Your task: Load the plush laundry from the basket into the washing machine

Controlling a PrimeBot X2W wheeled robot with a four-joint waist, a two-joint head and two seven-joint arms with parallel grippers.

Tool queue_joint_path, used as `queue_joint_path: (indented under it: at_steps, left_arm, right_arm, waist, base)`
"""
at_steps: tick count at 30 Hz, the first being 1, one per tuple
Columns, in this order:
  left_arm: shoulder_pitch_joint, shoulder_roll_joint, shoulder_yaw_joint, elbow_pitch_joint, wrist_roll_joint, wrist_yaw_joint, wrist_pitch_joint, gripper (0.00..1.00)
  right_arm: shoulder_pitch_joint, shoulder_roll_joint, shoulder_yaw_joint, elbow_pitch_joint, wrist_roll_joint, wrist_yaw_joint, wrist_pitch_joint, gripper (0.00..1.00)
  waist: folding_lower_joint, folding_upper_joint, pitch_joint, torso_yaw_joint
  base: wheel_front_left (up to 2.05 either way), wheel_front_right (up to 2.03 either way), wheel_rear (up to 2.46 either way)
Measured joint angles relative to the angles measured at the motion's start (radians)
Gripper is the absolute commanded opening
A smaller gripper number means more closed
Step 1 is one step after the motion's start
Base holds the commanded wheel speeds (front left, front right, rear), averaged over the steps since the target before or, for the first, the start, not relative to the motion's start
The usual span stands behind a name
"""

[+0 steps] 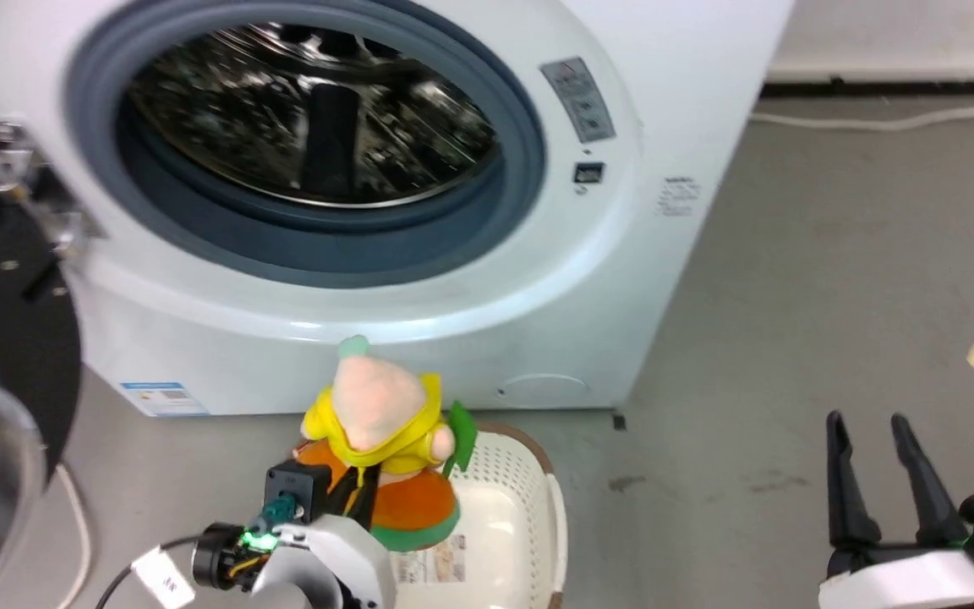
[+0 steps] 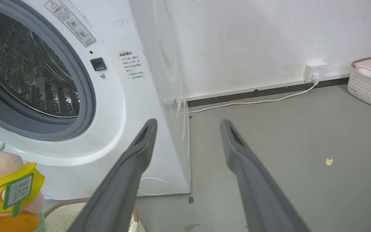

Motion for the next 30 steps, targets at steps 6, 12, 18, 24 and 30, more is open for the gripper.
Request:
queue_joint_path:
  at_steps: [6, 12, 18, 24, 30]
  left_arm:
    - [0.133, -0.002, 0.071, -0.299, 0.036, 0.043, 0.000, 0.00]
    - [0.184, -0.018, 0.158, -0.597, 0.116, 0.060, 0.000, 0.00]
    - [0.165, -0.050, 0.258, -0.740, 0.151, 0.044, 0.000, 0.00]
    - [0.003, -0.057, 0.339, -0.720, 0.153, 0.016, 0.000, 0.00]
    - [-0.253, -0.004, 0.393, -0.611, 0.129, -0.004, 0.023, 0.00]
  right_arm:
    - [0.030, 0.000, 0.019, 0.004, -0.014, 0.000, 0.000, 1.00]
    - [0.031, 0.000, 0.046, 0.003, -0.017, 0.000, 0.000, 1.00]
    - [0.018, 0.000, 0.068, -0.009, -0.023, 0.000, 0.000, 1.00]
    - [-0.043, 0.000, 0.075, -0.027, -0.016, 0.000, 0.000, 1.00]
    - [-0.098, 0.000, 0.081, -0.034, 0.025, 0.000, 0.000, 1.00]
  waist:
    - [0.0000, 0.0000, -0.045, 0.051]
    - [0.0003, 0.0000, -0.032, 0.062]
    - [0.0003, 0.0001, 0.043, 0.042]
    - [0.0004, 0.0000, 0.163, 0.002]
    - [0.0005, 0.0000, 0.300, -0.053]
  base:
    - [0.00, 0.00, 0.00]
    - [0.00, 0.00, 0.00]
    - [0.00, 0.00, 0.00]
    - [0.00, 0.00, 0.00]
    - [0.00, 0.00, 0.00]
